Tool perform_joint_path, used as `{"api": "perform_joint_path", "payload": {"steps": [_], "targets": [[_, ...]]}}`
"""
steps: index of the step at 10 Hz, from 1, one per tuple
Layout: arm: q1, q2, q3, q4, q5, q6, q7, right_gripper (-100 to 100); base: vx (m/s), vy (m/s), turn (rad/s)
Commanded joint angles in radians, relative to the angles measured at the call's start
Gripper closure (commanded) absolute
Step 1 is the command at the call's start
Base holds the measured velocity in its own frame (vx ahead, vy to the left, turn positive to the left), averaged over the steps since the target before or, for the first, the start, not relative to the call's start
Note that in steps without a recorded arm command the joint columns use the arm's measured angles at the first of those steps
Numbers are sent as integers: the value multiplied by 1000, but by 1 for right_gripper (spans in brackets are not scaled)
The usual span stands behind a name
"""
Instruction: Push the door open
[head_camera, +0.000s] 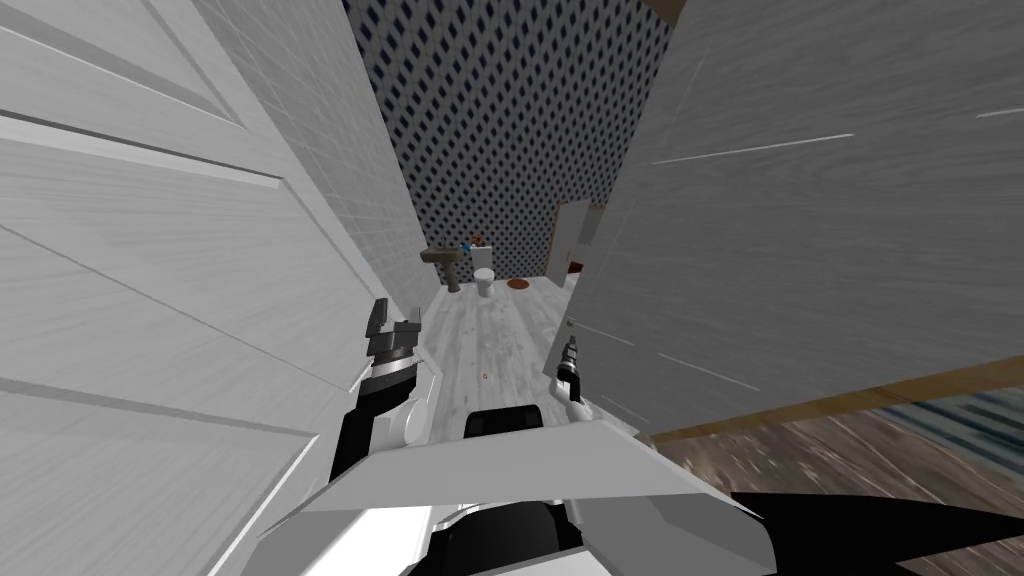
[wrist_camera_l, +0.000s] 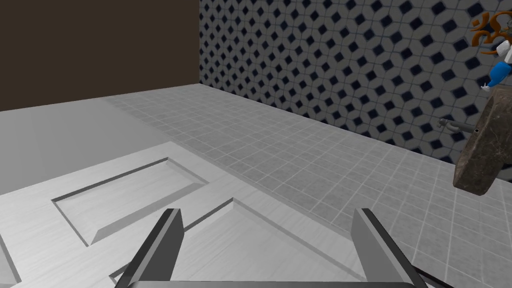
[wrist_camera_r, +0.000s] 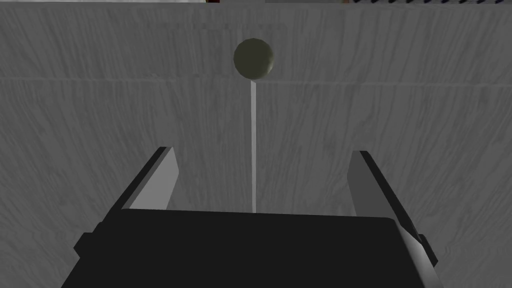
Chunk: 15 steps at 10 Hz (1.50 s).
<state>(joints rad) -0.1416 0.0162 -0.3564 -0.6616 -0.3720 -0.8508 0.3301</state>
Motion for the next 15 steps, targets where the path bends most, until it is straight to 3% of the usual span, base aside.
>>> {"api": "perform_joint_path", "payload": {"steps": [1, 4, 7, 8, 9, 14, 15], "targets": [[-4, -28, -18, 7, -11, -12, 10, -100, 76, -62, 160], [-12, -43, -53, 22, -34, -36, 31, -100, 160, -173, 209], [-20, -8, -91, 38, -58, -61, 53, -100, 162, -202, 216], [-20, -18, -84, 44, -53, -63, 46, -100, 43, -75, 37], [-20, -18, -84, 44, -53, -63, 46, 100, -8, 13, -30], [-20, -18, -84, 44, -53, -63, 46, 100, -8, 13, -4], [-27, -29, -80, 59, -49, -62, 44, 100, 22, -98, -206]]}}
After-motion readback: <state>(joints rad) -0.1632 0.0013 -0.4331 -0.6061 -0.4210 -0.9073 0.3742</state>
